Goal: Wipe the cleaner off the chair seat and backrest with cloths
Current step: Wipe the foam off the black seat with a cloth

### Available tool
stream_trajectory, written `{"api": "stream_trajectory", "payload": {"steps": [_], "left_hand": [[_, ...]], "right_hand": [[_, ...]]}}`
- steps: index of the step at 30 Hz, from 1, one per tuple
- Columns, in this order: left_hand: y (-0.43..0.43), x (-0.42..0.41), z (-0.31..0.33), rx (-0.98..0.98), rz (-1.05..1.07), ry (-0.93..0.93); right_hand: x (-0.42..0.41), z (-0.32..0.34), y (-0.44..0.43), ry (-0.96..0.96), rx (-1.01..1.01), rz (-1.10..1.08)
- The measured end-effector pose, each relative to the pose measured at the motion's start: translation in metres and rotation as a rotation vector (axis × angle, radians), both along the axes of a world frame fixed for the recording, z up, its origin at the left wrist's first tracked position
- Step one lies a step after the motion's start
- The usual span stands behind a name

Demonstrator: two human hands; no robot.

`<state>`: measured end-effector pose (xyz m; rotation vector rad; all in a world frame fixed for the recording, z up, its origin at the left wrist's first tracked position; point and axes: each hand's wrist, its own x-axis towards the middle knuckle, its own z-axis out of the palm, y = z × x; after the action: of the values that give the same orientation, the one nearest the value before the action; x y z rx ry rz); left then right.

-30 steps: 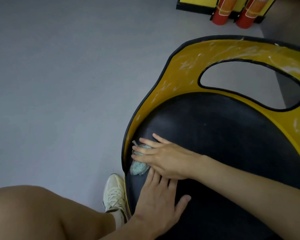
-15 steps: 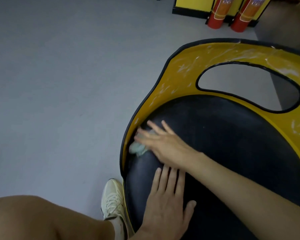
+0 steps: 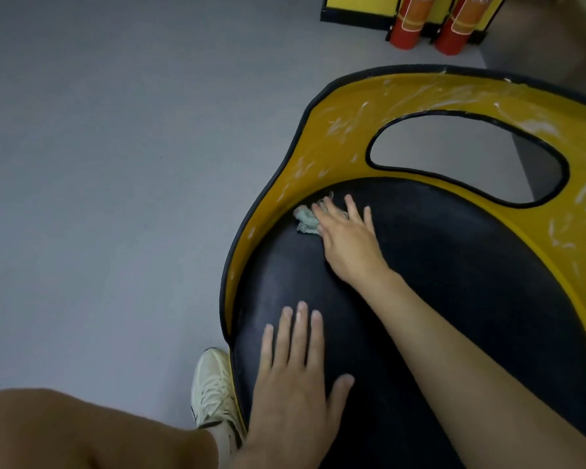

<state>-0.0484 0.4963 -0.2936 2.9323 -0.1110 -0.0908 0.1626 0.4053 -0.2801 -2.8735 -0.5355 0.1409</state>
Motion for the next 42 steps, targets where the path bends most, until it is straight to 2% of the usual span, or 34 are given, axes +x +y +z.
{"api": "stream_trajectory", "payload": {"steps": [1, 4, 5, 6, 9, 11, 12, 16, 19, 21, 23, 26, 29, 32, 35, 39, 42], "left_hand": [[0.007, 0.009, 0.001, 0.004, 0.046, -0.005], [0.021, 0.031, 0.001, 0.027, 0.087, 0.015], [0.023, 0.034, -0.002, 0.033, 0.079, 0.022], [0.023, 0.035, -0.004, 0.033, 0.07, 0.026], [0.02, 0.035, -0.007, 0.026, 0.062, 0.044], [0.02, 0.034, -0.007, 0.033, 0.053, 0.049], [0.02, 0.034, -0.006, 0.037, 0.045, 0.049], [0.021, 0.035, 0.0, 0.048, 0.025, 0.075], [0.021, 0.037, 0.005, 0.067, 0.007, 0.092], [0.021, 0.037, 0.005, 0.067, -0.002, 0.09], [0.021, 0.036, 0.003, 0.058, -0.008, 0.096], [0.021, 0.036, 0.001, 0.058, 0.001, 0.095], [0.021, 0.037, 0.002, 0.052, 0.009, 0.078], [0.021, 0.037, 0.001, 0.041, 0.016, 0.068], [0.021, 0.036, -0.002, 0.031, 0.019, 0.062], [0.021, 0.037, -0.007, 0.005, 0.036, 0.03], [0.02, 0.038, -0.009, 0.005, 0.042, -0.022]], "right_hand": [[-0.005, 0.001, 0.009, 0.008, 0.012, -0.005], [-0.046, 0.005, 0.017, 0.059, -0.005, 0.38], [-0.049, 0.004, 0.006, 0.028, -0.032, 0.432], [-0.037, 0.002, -0.015, -0.025, -0.047, 0.382], [0.011, -0.004, -0.088, -0.039, -0.041, -0.138], [0.012, -0.004, -0.101, -0.016, 0.006, -0.281], [0.004, -0.003, -0.088, -0.013, 0.046, -0.232], [-0.06, 0.003, -0.014, 0.126, 0.202, 0.19], [-0.078, 0.01, -0.003, 0.268, 0.375, 0.236], [-0.084, 0.012, -0.008, 0.298, 0.417, 0.261], [-0.092, 0.015, -0.009, 0.284, 0.375, 0.36], [-0.081, 0.011, -0.018, 0.165, 0.148, 0.472], [-0.04, 0.012, -0.028, 0.085, 0.018, 0.373], [-0.042, 0.01, -0.019, 0.039, 0.083, 0.238], [-0.067, 0.004, -0.012, 0.073, 0.13, 0.277], [-0.041, -0.003, -0.016, 0.014, 0.025, 0.381], [-0.004, -0.007, -0.007, -0.027, -0.003, 0.334]]}}
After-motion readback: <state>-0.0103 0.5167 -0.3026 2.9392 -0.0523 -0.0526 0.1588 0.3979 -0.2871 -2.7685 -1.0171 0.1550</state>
